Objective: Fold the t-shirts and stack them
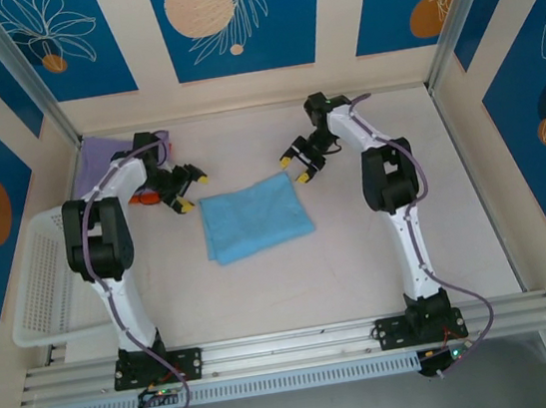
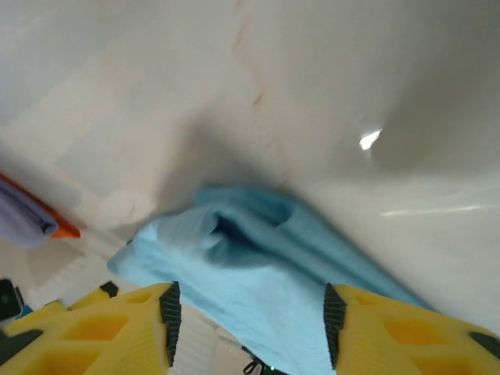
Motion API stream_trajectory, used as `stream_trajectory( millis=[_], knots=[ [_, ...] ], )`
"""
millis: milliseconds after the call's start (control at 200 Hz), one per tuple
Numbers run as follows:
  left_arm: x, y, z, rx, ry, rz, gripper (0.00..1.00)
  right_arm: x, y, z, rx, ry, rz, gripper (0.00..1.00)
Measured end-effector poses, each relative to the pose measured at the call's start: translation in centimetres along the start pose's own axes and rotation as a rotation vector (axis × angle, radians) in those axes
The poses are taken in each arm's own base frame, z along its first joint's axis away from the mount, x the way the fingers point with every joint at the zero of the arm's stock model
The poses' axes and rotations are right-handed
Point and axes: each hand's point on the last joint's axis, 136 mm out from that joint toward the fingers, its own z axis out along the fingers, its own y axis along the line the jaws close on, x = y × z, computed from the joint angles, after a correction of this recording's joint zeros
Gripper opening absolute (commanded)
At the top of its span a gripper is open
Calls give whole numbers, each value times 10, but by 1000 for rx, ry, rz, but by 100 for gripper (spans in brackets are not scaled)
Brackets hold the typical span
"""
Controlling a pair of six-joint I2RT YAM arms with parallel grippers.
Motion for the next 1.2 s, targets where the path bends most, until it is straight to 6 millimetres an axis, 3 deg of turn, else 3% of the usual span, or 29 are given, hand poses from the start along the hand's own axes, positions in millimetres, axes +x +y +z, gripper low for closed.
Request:
stream_trajectory(
  millis=[110, 180, 290, 365, 420, 505, 570, 750, 830, 1115, 1200],
  knots=[
    [-4, -15, -21, 14, -68, 35, 77, -8, -7, -23, -10, -52, 22, 54],
    [4, -27, -39, 30, -105, 80, 69, 2, -10, -44, -33, -90, 6, 52],
    [35, -46, -57, 55, -123, 184, 55, 51, -9, -66, -80, -121, -89, 49],
    [73, -57, -47, 53, -73, 279, 42, 90, -4, -64, -101, -114, -176, 47],
    [99, -58, -30, 39, -19, 341, 39, 116, -3, -52, -107, -88, -237, 45],
    [138, -42, 3, -3, 87, 378, 39, 141, -12, -17, -78, -22, -278, 43],
    [160, -20, 24, -57, 150, 384, 38, 146, -27, 12, -29, 24, -265, 42],
    [177, 51, 57, -190, 212, 342, 36, 134, -79, 75, 98, 102, -168, 39],
    [180, 81, 62, -243, 223, 315, 36, 135, -84, 74, 81, 116, -150, 39],
    [174, 95, 48, -200, 167, 354, 37, 147, -98, 72, 16, 115, -152, 49],
    [170, 99, 42, -205, 161, 344, 43, 149, -106, 66, 19, 87, -152, 50]
  ],
)
